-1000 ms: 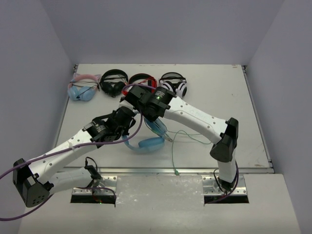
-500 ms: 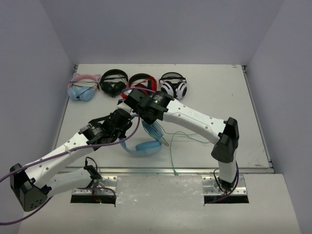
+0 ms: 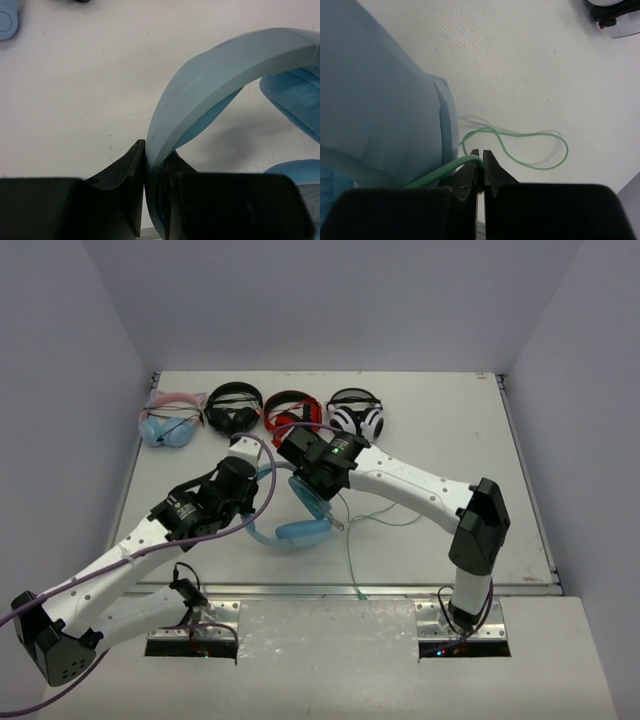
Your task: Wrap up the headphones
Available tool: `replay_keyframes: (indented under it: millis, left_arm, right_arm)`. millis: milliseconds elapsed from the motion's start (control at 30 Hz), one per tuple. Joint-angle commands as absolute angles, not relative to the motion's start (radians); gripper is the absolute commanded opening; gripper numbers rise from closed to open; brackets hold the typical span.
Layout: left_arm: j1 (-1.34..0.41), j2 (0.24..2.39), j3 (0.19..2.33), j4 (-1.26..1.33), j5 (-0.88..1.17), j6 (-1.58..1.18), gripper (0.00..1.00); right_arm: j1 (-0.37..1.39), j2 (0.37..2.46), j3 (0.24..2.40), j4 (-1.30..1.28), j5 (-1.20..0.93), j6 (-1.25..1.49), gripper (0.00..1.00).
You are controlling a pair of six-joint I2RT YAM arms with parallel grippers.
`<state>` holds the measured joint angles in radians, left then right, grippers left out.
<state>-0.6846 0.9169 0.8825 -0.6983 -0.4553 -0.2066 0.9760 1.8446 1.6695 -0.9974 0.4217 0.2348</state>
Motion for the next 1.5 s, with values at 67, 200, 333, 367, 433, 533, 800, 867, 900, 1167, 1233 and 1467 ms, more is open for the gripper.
replay_keyframes:
  millis: [67, 200, 333, 367, 433, 533, 800, 867, 900, 1167, 1233, 1467]
  left_arm:
    - [-0.675, 0.914, 0.954, -0.466, -0.452, -0.276, 0.00]
    - [-0.670, 0.905, 0.953, -0.465, -0.439, -0.287, 0.00]
    - [-0.670, 0.907, 0.933, -0.417, -0.220, -0.241, 0.01]
    - [-0.670, 0.910, 0.933, -0.413, -0.198, -0.241, 0.00]
    - [-0.672, 0.913, 0.939, -0.416, -0.164, -0.245, 0.00]
    - [-0.670, 0.872, 0.942, -0.405, -0.112, -0.271, 0.00]
    - [-0.672, 0.756, 1.012, -0.390, -0.043, -0.411, 0.00]
    - [-0.672, 0.753, 1.061, -0.402, -0.035, -0.431, 0.00]
    - [-0.672, 0.755, 1.080, -0.408, -0.034, -0.440, 0.00]
    - [-0.672, 0.807, 1.375, -0.486, -0.223, -0.523, 0.00]
    - [-0.672, 0.843, 1.478, -0.532, -0.347, -0.557, 0.00]
    - [-0.672, 0.954, 1.658, -0.603, -0.546, -0.641, 0.00]
  right_arm:
    - [0.980, 1.743, 1.643, -0.960, 0.405, 0.232, 0.01]
    - [0.965, 1.692, 1.605, -0.911, 0.391, 0.239, 0.01]
    - [0.930, 1.583, 1.514, -0.731, 0.286, 0.192, 0.01]
    - [0.927, 1.531, 1.488, -0.650, 0.266, 0.181, 0.01]
    - [0.898, 1.479, 1.410, -0.579, 0.241, 0.179, 0.01]
    - [0.826, 1.388, 1.306, -0.471, 0.102, 0.190, 0.01]
    - [0.776, 1.136, 0.951, -0.056, -0.221, 0.112, 0.26]
    - [0.772, 1.103, 0.879, 0.093, -0.285, 0.136, 0.34]
    - [0.767, 1.091, 0.867, 0.130, -0.302, 0.147, 0.40]
    - [0.759, 1.242, 0.789, 0.492, -0.452, 0.253, 0.52]
    - [0.761, 1.313, 0.770, 0.611, -0.521, 0.320, 0.52]
    - [0.834, 1.502, 0.792, 0.802, -0.555, 0.443, 0.42]
